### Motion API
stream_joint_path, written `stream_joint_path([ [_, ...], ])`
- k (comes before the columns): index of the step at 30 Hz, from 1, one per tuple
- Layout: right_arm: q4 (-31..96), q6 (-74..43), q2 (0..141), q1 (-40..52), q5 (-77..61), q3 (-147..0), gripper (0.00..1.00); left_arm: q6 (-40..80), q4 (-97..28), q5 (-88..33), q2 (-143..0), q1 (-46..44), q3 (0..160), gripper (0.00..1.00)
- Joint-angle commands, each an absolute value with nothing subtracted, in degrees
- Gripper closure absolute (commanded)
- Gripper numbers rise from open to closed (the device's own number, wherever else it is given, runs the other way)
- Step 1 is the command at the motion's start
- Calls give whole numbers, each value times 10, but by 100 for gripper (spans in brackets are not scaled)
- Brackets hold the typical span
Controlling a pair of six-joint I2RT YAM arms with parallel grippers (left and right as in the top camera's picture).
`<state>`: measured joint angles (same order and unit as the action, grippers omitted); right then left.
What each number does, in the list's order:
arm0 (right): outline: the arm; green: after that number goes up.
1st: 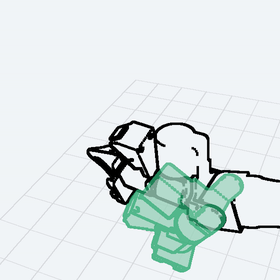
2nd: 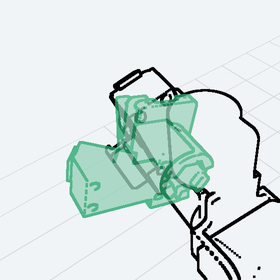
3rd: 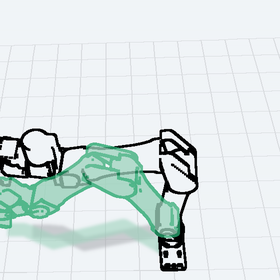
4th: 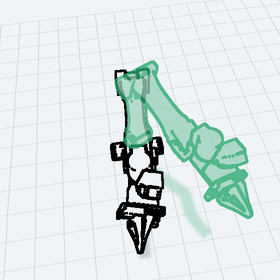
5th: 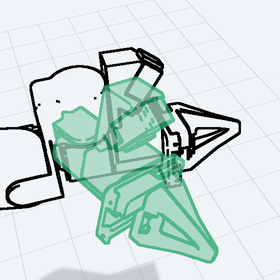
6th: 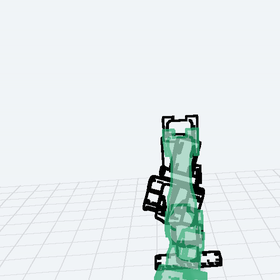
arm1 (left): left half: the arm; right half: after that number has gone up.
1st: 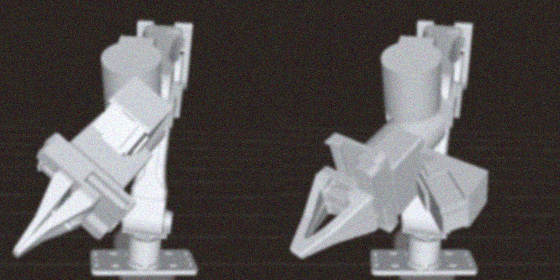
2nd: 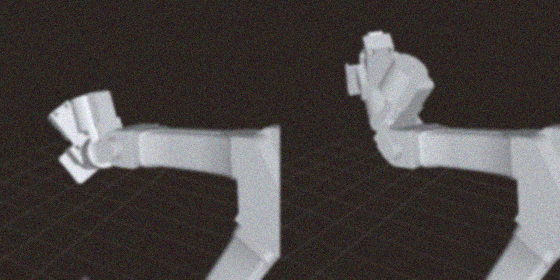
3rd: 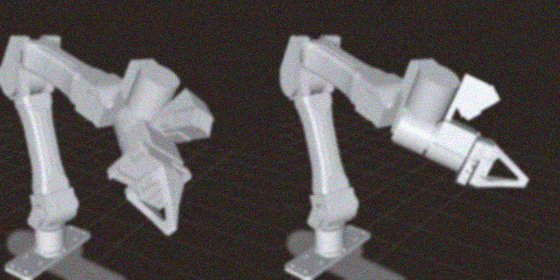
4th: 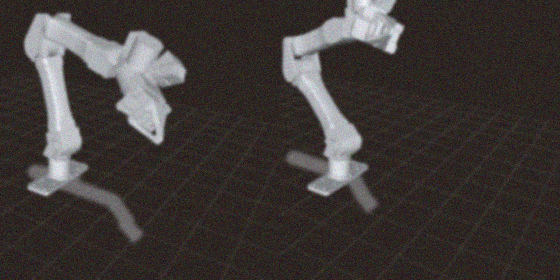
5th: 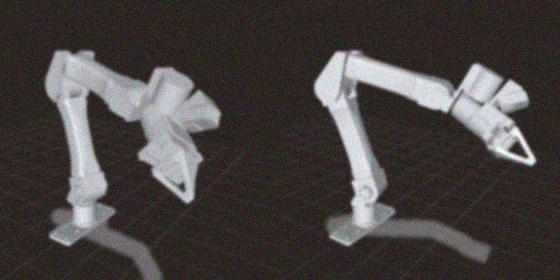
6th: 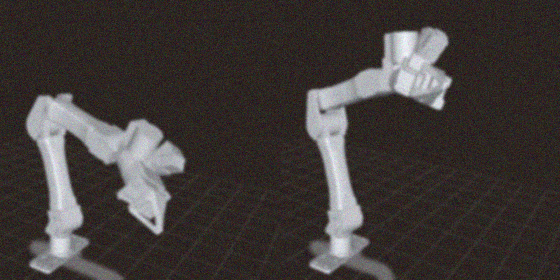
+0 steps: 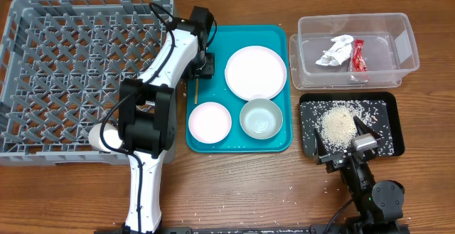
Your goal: Sort waste into correct bins and load items into the dishwasher
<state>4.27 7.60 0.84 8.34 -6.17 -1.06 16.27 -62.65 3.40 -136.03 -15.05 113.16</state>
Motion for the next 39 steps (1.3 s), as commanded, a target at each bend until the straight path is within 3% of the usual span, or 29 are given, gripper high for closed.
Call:
stream_joint_path([
  [1,39,79,2,83,-65,-4,1,167,-623,38,-1379,-150,1133,71],
  [4,39,80,2,83,-65,-4,0,167,-628,13,-1385,-150,1133,94],
  [5,39,80,2,83,-65,-4,0,167,-631,6,-1383,-150,1134,96],
  [15,39,79,2,83,-65,-4,0,124,-776,-39,-1263,-119,1245,96],
  [22,39,79,2,83,-65,-4,0,119,-872,72,-1193,-83,1245,96],
  [33,39,79,2,83,-65,-4,0,107,-798,105,-1225,-50,1127,95],
  [37,39,80,2,83,-65,-4,0,107,-788,105,-1225,-48,1127,91],
  [39,39,80,2,83,-65,-4,0,107,-792,105,-1224,-48,1127,83],
])
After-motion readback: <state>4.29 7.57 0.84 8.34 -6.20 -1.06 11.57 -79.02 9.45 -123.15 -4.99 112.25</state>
